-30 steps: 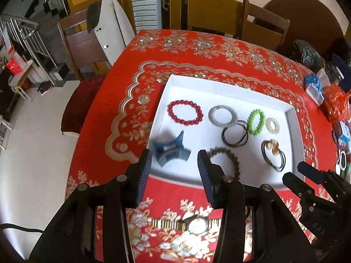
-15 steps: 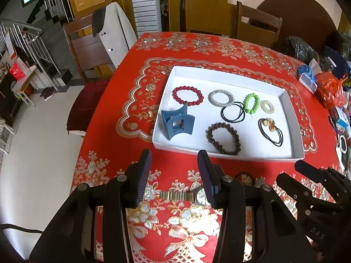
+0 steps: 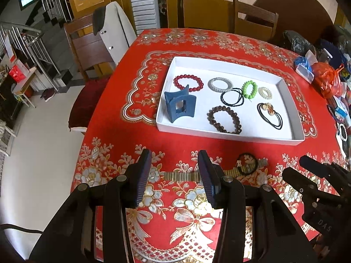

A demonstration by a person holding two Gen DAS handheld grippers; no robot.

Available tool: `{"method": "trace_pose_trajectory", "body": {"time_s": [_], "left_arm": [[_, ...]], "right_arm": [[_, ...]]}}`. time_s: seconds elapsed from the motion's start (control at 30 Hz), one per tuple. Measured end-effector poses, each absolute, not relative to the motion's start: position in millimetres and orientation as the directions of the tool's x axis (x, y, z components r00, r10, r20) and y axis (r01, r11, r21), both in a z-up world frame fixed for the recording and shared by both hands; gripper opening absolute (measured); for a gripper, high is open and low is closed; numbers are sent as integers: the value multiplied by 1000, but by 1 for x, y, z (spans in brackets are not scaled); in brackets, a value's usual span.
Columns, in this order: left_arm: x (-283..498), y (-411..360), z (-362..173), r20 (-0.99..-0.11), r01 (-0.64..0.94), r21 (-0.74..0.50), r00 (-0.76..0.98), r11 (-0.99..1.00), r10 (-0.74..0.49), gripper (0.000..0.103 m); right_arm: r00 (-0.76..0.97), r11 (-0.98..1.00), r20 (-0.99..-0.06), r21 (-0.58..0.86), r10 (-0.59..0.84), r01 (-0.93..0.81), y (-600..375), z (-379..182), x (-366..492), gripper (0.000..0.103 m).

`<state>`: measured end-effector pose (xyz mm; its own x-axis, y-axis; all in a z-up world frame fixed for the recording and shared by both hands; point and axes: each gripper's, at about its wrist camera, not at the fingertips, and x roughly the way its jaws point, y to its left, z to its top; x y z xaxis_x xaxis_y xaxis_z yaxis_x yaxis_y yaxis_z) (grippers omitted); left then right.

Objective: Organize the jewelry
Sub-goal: 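Withdraw both tools toward the gold watch and black hair tie, then grasp the black hair tie with the right tool while the left tool grasps the watch band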

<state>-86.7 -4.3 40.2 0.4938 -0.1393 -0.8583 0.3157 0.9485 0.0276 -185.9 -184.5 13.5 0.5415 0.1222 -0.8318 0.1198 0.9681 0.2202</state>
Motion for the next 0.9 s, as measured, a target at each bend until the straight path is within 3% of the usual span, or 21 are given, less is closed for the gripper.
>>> {"method": "trace_pose_trajectory", "body": {"time_s": [0.6,0.9], "left_arm": [[-67,53,3,-918,216,-90,362,972,-165,45],[-61,59,-10,-935,178,-99,320,979,-153,45]], "right_arm": [[457,974,-882,192,118,120,-186,-35,-166,53],[412,990,-907,123,83,71,-181,-56,-126,32]]}}
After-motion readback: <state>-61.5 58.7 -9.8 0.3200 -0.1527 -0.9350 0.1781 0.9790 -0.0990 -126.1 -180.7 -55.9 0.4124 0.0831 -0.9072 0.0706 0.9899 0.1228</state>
